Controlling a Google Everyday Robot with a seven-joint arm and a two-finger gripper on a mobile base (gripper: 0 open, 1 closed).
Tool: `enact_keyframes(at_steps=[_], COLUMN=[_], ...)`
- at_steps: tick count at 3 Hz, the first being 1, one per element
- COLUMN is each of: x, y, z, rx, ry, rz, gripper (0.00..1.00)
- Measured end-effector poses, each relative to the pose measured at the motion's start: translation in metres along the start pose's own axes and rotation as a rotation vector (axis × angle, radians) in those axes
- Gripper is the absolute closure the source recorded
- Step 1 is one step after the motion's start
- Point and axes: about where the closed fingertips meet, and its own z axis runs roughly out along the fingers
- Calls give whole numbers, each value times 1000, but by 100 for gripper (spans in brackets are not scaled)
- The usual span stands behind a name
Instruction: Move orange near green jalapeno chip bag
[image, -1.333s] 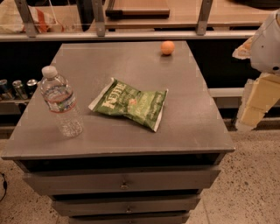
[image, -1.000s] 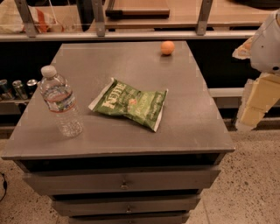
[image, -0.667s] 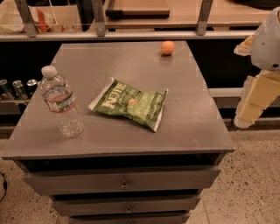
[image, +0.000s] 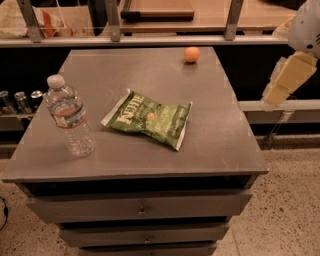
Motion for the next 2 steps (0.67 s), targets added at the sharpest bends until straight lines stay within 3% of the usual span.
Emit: enact_keyframes(at_steps=[1,2], x=[-4,-15], y=[-36,-75], z=[13,43], rx=[48,102], ry=[-71,-143], rz=[82,209], gripper=[0,0])
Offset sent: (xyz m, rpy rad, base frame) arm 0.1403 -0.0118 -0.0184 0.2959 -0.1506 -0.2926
